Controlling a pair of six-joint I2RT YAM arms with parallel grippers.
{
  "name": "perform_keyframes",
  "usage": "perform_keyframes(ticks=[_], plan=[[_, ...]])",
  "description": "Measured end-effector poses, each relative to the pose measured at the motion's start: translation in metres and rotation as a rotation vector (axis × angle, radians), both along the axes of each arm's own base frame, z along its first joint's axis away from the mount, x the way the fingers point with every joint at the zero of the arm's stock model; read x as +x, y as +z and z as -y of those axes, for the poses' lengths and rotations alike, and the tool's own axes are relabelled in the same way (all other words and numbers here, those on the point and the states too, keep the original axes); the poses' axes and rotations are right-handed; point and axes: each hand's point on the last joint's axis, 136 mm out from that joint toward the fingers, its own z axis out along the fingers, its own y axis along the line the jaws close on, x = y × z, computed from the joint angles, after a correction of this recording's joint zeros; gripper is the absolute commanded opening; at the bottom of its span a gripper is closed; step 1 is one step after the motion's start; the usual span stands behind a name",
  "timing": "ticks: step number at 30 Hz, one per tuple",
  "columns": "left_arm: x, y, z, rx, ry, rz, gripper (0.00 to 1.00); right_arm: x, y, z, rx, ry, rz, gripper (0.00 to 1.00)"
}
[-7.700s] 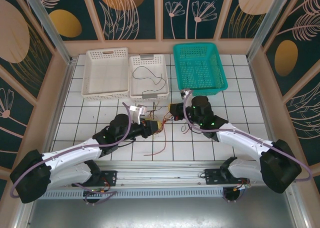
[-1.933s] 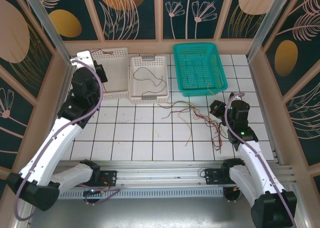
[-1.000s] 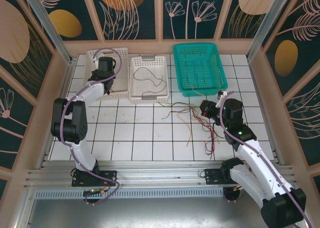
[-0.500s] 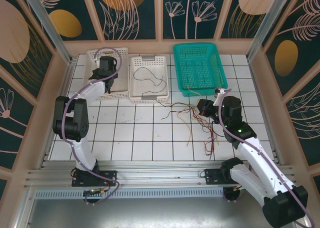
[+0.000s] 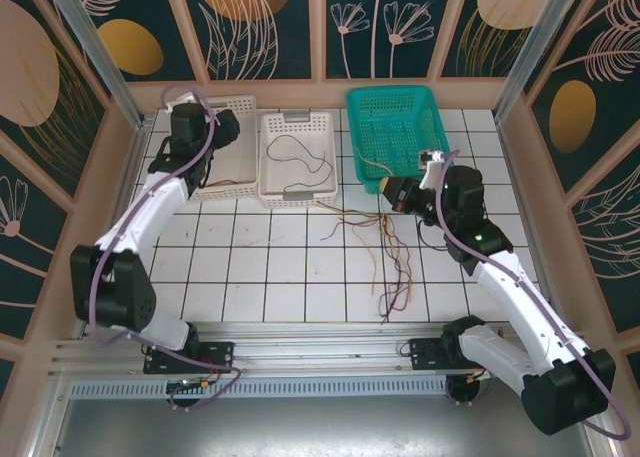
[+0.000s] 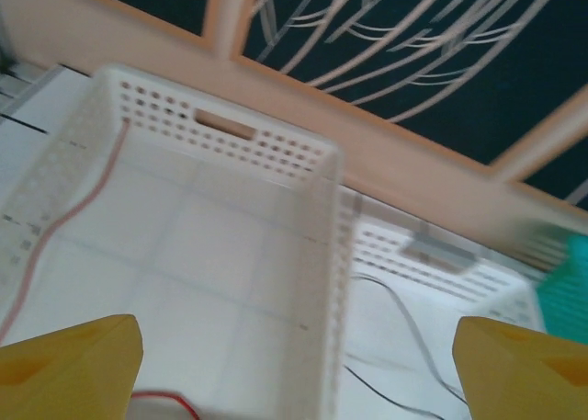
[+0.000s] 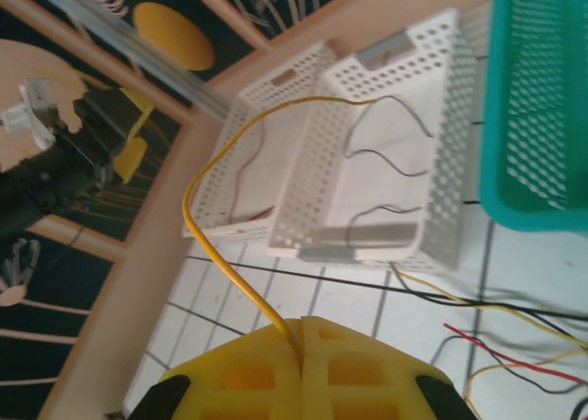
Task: Untangle the cables
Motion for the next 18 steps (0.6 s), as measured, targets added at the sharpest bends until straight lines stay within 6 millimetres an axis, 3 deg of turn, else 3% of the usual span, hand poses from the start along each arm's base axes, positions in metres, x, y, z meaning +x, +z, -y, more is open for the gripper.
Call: perform_keyframes(ticks=[4,8,13,15,18], plan=[[-0.033,-0.006,0.057,-0.064,-0.142,-0.011,0.89,0.0,0.025,-0.01,0.033,0.056,0.043,0.0],[-0.071,-0.044,0.127,-0.128,-0.329,-0.089,0.9,0.0,0.045,-0.019,0.061,0.107,0.077,0.0],[-0.115,-0.095,0.164,-0.184,-0.447,-0.193,0.9,-0.004,0.066,-0.024,0.089,0.145,0.112,0.0],[-0.13,-0.1,0.182,-0.204,-0.506,-0.198,0.9,-0.004,0.073,-0.025,0.101,0.152,0.123,0.0],[-0.156,-0.092,0.207,-0.249,-0.621,-0.155,0.9,-0.004,0.08,-0.028,0.111,0.16,0.133,0.0]])
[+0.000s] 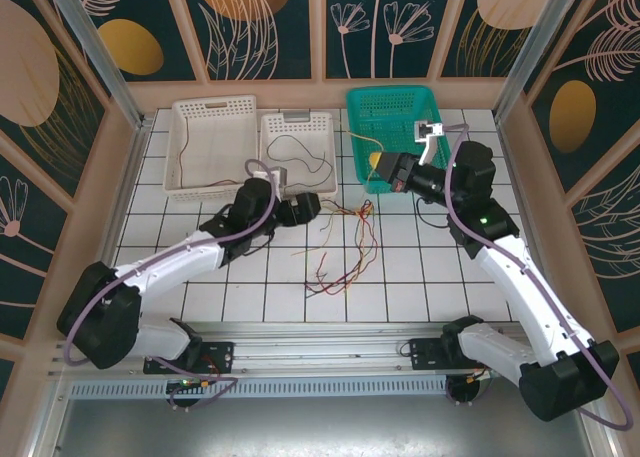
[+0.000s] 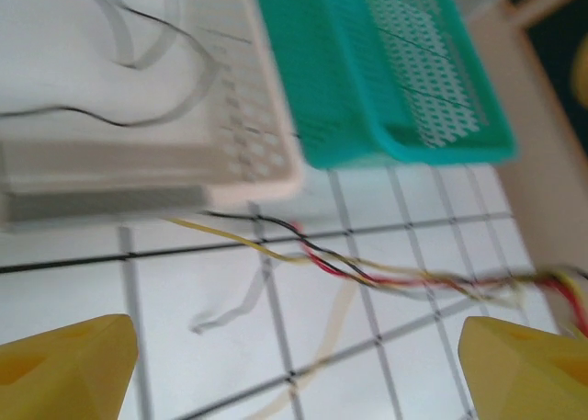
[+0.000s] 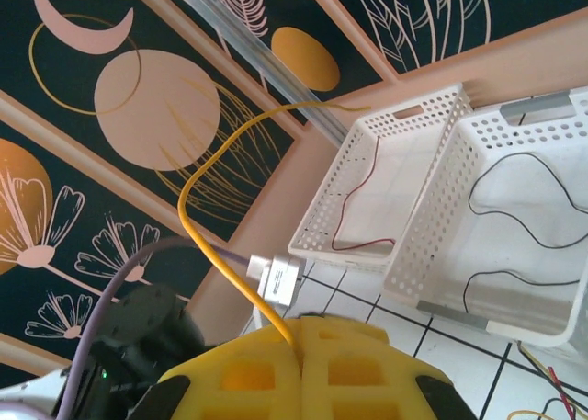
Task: Untangle the cables
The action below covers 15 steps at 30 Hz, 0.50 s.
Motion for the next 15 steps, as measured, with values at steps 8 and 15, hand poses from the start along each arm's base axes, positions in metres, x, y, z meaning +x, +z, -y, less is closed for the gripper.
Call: perform_keyframes(ticks=[8,15], plan=[[-0.056,0.016,0.039,-0.161,-0.248,0.087,0.91,0.004,-0.003,-0.005,0.0,0.009,-0.01,0.0],[-0.105,-0.001,0.084,-0.16,-0.454,0.068,0.91,0.009,-0.009,-0.009,0.0,0.01,-0.032,0.0]])
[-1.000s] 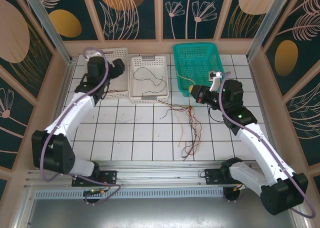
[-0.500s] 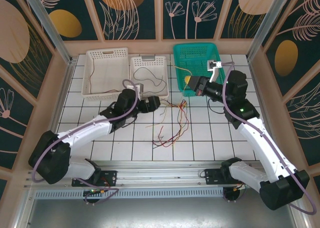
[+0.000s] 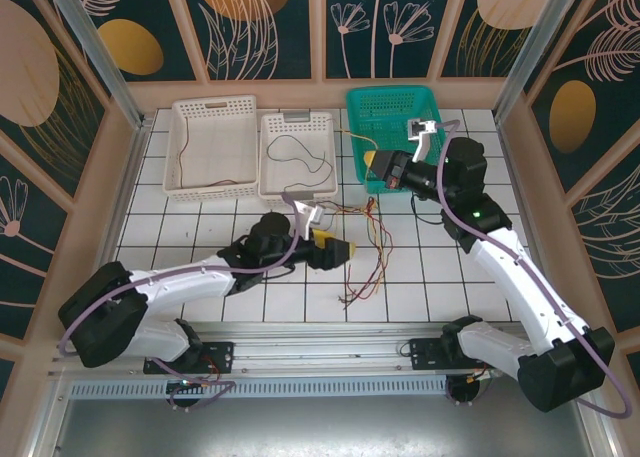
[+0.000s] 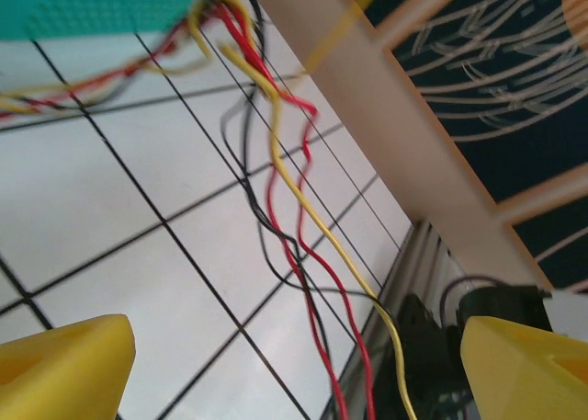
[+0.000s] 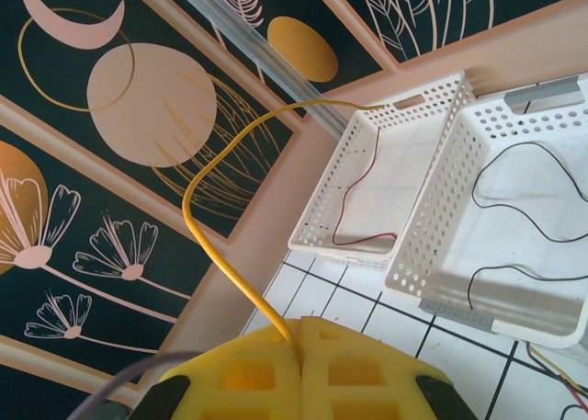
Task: Untangle the cables
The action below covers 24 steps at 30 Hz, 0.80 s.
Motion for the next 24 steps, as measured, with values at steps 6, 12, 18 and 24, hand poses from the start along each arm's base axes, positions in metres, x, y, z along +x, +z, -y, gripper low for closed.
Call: perform_keyframes(ticks=[6,12,18,24], plan=[[-0.003,-0.014,0.022,0.038,-0.045,-0.006,0.91,-0.002,0.008,-0.003,0.011,0.003,0.008,0.0],[-0.003,-0.015,0.047,0.045,-0.073,0.006,0.91,-0.003,0.013,-0.006,0.014,0.005,0.018,0.0],[-0.006,-0.025,0.057,0.057,-0.088,0.001,0.87,-0.003,0.011,-0.011,0.01,0.008,0.012,0.0],[-0.005,-0.038,0.061,0.076,-0.083,-0.019,0.89,-0.002,0.01,-0.012,0.008,-0.002,0.009,0.0]])
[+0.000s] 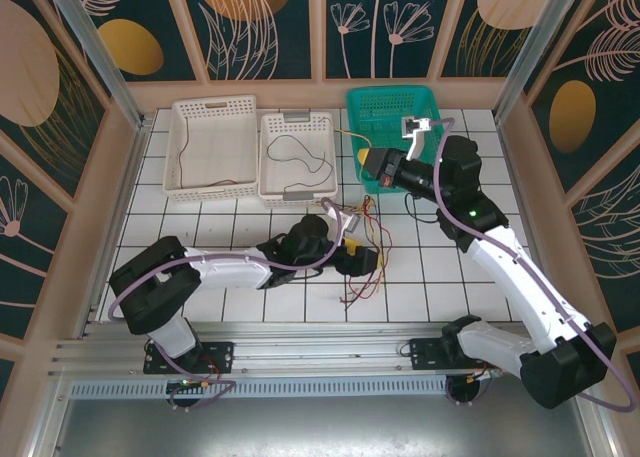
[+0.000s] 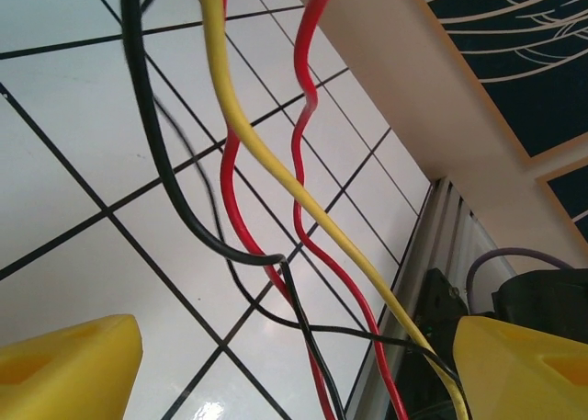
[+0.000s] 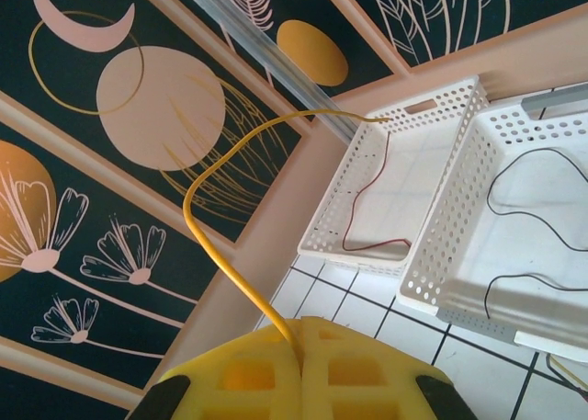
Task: Untangle the cables
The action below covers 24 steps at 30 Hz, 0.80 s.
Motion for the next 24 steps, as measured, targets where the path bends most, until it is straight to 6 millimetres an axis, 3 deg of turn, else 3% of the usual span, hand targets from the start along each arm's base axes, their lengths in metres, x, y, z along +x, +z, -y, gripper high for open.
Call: perform_keyframes(ticks=[11,17,24], plan=[[-0.003,0.018,0.017,-0.079,0.026,0.024,0.87,-0.005,0.001,-0.009,0.008,0.009,-0.006,0.0],[0.003,0.009,0.024,-0.083,0.048,-0.002,0.68,-0.007,0.002,-0.014,0.013,0.014,-0.006,0.0],[0.003,0.004,0.025,-0.077,0.051,-0.013,0.34,-0.009,0.002,-0.016,0.014,0.016,-0.008,0.0]])
